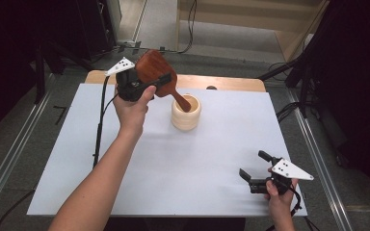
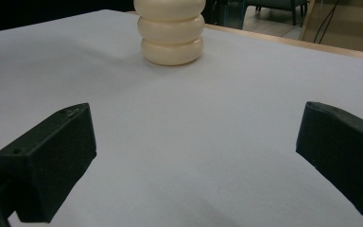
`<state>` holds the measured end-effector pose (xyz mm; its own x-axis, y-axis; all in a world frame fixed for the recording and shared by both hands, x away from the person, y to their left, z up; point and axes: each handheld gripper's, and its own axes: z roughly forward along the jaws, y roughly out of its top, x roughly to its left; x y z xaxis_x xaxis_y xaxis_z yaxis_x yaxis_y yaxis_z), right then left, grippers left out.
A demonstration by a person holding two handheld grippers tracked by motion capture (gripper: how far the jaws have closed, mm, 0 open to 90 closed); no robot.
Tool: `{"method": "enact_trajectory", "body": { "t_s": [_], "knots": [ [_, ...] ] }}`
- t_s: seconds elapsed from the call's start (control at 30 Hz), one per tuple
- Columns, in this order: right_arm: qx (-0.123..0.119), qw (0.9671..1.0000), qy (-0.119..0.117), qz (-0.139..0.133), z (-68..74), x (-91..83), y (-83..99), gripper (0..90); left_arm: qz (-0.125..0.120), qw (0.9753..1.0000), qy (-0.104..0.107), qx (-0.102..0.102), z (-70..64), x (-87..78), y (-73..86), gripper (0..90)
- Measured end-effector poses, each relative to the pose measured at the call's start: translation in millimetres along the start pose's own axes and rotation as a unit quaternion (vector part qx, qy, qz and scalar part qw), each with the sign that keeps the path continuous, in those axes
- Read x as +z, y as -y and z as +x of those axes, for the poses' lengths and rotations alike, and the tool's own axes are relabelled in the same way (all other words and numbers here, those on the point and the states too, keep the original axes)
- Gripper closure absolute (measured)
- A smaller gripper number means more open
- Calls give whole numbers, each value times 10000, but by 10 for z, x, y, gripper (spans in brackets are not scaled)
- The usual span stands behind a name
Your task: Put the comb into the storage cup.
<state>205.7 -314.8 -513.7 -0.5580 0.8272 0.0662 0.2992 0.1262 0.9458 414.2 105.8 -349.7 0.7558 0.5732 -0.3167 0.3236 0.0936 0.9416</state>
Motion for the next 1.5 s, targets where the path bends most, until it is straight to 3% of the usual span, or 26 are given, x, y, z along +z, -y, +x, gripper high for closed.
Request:
{"method": "enact_trajectory", "body": {
  "t_s": [0.5,1.5],
  "knots": [
    [-6,10000,-13,-14,-2,0,1,0,44,9998,-181,-9,79,125,82,559],
    [-11,10000,-19,-31,3,3,5,0,222,9992,-346,12,119,352,263,557]
  ]
}}
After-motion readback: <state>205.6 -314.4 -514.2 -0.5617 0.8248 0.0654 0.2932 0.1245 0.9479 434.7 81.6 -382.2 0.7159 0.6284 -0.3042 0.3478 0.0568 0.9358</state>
